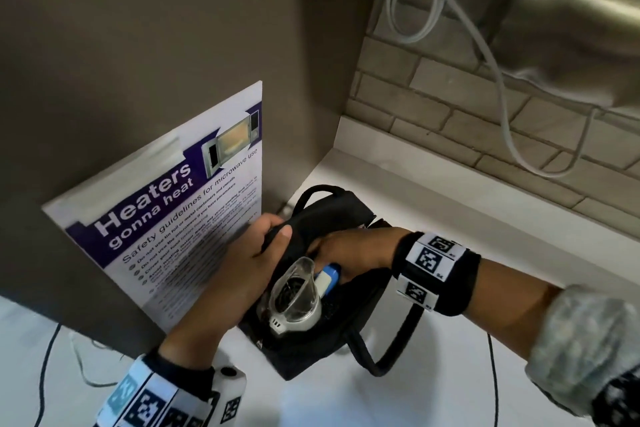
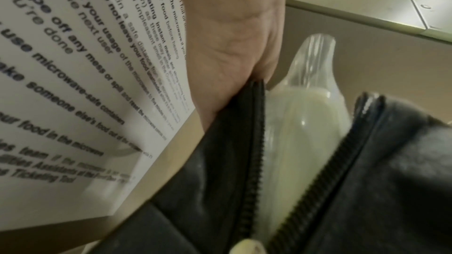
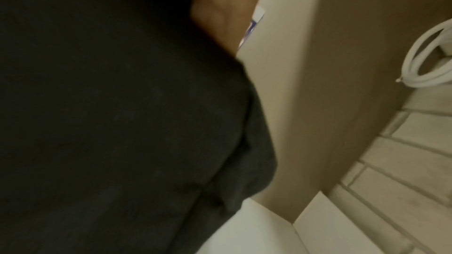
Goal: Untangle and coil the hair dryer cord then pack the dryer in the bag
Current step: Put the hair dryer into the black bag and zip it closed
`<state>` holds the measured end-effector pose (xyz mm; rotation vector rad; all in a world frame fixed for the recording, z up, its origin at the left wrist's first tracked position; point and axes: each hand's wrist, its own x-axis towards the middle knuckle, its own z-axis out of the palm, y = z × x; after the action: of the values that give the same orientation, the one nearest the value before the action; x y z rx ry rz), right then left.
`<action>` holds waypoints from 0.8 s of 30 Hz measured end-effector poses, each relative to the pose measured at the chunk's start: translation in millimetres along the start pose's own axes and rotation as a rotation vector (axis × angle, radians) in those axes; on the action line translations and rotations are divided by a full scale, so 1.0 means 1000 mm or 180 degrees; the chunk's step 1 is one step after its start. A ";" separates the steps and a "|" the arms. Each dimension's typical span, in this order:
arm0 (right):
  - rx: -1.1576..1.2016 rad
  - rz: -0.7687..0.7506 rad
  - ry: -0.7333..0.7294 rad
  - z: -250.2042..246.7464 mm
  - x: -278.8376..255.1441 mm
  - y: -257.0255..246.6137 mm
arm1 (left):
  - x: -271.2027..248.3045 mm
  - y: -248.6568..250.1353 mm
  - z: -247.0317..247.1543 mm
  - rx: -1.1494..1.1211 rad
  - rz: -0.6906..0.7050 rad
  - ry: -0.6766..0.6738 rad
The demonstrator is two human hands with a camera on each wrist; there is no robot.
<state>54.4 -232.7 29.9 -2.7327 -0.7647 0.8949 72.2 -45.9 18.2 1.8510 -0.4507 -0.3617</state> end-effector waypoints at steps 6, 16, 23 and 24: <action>0.0455 0.0614 -0.0056 -0.005 -0.001 0.003 | 0.000 -0.001 0.002 -0.0087 0.0029 0.0071; 0.0378 0.1161 -0.0778 -0.009 0.003 -0.002 | -0.009 0.002 -0.009 -0.0344 0.0047 -0.0328; -0.0128 0.1213 -0.0085 -0.005 -0.013 -0.003 | -0.036 0.004 -0.024 0.0987 0.0665 -0.0940; -0.0277 0.1232 -0.0047 -0.005 -0.015 -0.002 | -0.038 0.003 -0.021 0.1273 0.0827 -0.0898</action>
<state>46.4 -238.7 41.8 -3.0118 -0.2820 0.9706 47.9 -10.9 29.1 2.0993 -1.0064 -0.3757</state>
